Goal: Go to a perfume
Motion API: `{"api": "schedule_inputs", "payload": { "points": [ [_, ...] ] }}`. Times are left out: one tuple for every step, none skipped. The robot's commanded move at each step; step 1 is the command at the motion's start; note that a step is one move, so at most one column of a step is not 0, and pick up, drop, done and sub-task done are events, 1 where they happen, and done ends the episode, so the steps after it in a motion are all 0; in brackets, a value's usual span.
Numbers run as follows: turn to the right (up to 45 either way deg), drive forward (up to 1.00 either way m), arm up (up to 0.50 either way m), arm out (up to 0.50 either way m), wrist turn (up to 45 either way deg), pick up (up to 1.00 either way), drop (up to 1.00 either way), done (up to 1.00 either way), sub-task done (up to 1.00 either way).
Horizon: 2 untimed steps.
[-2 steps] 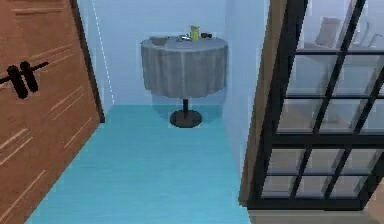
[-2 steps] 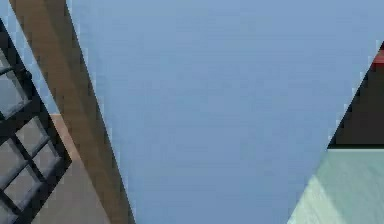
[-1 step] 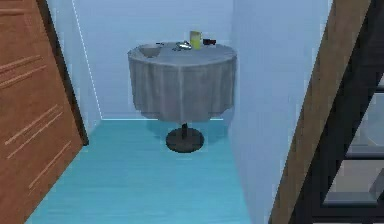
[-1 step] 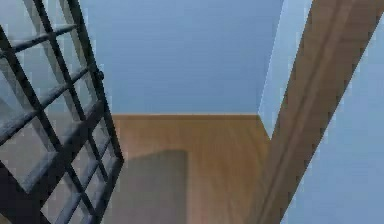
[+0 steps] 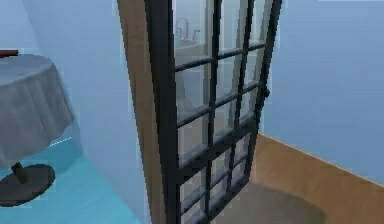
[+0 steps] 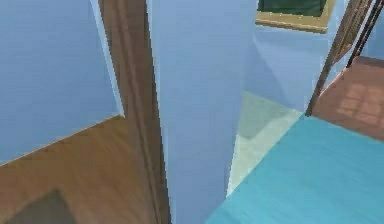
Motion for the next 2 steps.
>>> {"api": "schedule_inputs", "payload": {
  "points": [
    [33.0, 0.00, 0.00, 0.00, 0.0, 0.00, 0.00, 0.00, 0.00],
    [3.0, 0.00, 0.00, 0.00, 0.0, 0.00, 0.00, 0.00, 0.00]
  ]
}}
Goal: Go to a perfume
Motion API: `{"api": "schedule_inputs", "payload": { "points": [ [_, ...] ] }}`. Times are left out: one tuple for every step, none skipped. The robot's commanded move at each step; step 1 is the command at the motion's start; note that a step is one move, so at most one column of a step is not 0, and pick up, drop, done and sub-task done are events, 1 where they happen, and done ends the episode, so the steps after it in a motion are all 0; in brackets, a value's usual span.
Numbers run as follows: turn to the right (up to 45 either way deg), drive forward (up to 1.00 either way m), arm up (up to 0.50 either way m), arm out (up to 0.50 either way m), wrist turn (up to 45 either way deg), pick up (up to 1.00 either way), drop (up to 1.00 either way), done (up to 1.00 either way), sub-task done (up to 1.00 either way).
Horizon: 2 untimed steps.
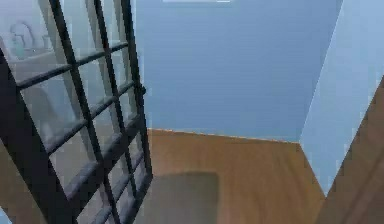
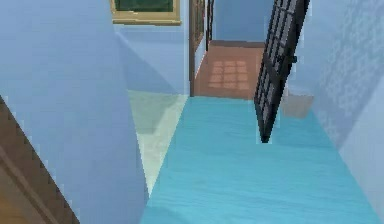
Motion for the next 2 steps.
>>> {"api": "schedule_inputs", "payload": {
  "points": [
    [0.0, 1.00, 0.00, 0.00, 0.0, 0.00, 0.00, 0.00, 0.00],
    [0.0, 0.50, 0.00, 0.00, 0.0, 0.00, 0.00, 0.00, 0.00]
  ]
}}
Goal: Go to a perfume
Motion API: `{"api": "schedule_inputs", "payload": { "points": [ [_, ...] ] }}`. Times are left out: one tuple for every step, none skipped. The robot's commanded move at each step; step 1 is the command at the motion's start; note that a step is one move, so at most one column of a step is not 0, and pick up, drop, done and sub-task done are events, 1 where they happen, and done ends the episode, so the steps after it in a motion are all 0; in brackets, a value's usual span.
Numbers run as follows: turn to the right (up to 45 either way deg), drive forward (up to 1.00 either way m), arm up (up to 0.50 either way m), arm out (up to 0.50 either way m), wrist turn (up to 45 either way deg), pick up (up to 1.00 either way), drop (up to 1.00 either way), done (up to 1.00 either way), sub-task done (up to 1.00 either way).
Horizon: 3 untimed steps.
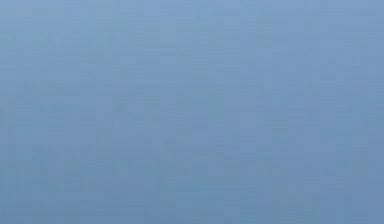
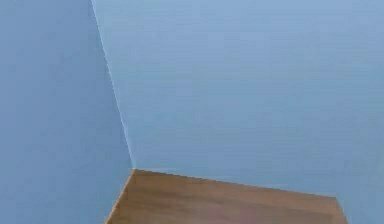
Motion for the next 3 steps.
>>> {"api": "schedule_inputs", "payload": {
  "points": [
    [-45.0, 0.00, 0.00, 0.00, 0.0, 0.00, 0.00, 0.00, 0.00],
    [0.0, 0.65, 0.00, 0.00, 0.0, 0.00, 0.00, 0.00, 0.00],
    [-30.0, 0.00, 0.00, 0.00, 0.0, 0.00, 0.00, 0.00, 0.00]
  ]
}}
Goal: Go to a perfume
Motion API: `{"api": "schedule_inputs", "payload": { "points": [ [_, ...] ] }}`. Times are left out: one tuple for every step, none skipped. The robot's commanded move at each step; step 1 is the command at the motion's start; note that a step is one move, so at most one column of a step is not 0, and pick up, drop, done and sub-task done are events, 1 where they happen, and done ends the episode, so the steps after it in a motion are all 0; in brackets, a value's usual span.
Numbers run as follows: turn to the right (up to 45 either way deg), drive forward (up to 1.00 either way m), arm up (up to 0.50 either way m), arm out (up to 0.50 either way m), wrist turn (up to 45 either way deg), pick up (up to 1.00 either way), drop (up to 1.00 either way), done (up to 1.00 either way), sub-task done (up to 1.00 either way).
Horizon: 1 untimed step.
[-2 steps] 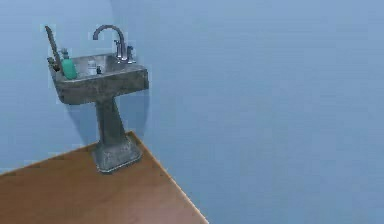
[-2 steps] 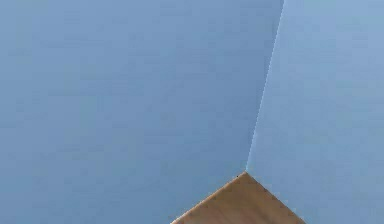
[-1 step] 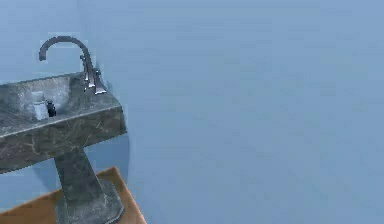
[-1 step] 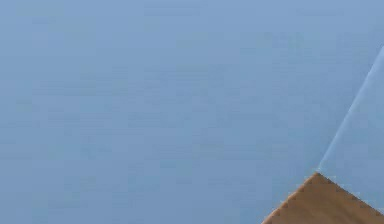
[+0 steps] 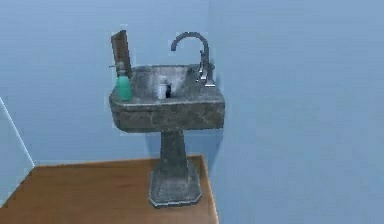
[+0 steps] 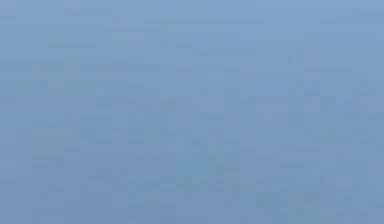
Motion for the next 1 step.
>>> {"api": "schedule_inputs", "payload": {
  "points": [
    [0.0, 0.05, 0.00, 0.00, 0.0, 0.00, 0.00, 0.00, 0.00]
  ]
}}
